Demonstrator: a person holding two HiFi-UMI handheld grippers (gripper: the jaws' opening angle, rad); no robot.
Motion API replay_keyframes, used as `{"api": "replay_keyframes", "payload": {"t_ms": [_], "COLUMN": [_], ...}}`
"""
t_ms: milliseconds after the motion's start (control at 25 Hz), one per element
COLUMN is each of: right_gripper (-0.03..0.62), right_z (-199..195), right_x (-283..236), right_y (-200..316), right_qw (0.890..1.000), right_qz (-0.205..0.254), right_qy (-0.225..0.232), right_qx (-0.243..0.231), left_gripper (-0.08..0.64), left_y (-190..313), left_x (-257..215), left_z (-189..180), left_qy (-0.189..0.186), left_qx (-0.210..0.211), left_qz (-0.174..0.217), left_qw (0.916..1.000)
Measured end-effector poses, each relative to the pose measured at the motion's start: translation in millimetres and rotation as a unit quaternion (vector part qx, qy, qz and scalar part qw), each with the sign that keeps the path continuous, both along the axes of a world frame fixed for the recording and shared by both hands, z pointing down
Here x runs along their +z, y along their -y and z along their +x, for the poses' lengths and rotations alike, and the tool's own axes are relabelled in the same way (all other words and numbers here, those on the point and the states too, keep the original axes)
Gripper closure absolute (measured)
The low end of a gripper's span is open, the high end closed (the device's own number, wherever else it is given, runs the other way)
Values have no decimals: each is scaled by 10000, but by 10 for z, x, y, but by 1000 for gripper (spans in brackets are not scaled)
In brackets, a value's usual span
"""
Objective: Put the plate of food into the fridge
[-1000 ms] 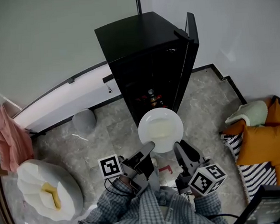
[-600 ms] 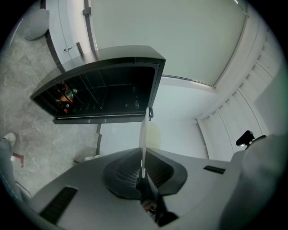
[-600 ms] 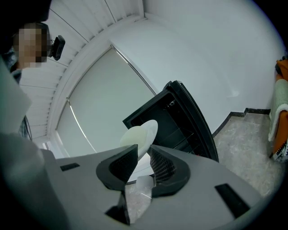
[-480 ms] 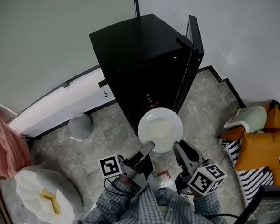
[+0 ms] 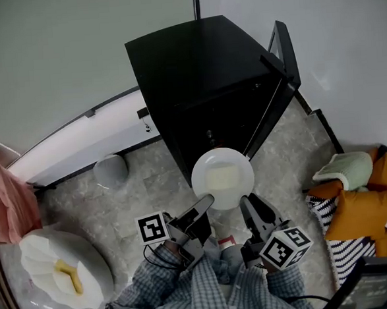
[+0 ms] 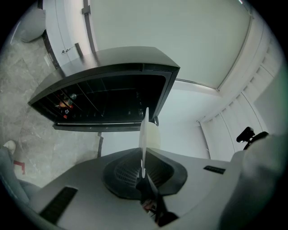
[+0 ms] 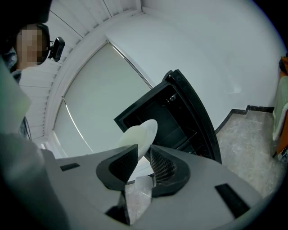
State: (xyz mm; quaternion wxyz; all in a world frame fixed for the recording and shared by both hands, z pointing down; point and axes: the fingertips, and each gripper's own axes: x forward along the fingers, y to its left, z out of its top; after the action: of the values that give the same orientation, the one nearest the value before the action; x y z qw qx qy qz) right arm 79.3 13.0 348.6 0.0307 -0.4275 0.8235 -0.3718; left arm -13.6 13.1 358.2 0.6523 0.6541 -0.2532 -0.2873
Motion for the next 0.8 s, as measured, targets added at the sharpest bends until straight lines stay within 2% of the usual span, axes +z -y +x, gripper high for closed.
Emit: {"api": "replay_keyframes", "payload": {"t_ms": [560,800], "right_gripper": [502,502], "right_z": [-126,-135], "right_x": [183,306], "right_y": [223,367], "right_qw": [9996,9987], "right_qz": [-221,-272], "right_qy": [23,-39], "right_qx": [-167,-428], "left_gripper": [540,540], "left_y": [172,260], "left_x": [166,298], "left_z": [-120,-126], "left_qy": [-26,-12], "left_qx": [-229,-478], "left_qz": [-180,-269], "left_qw": [9996,9985]}}
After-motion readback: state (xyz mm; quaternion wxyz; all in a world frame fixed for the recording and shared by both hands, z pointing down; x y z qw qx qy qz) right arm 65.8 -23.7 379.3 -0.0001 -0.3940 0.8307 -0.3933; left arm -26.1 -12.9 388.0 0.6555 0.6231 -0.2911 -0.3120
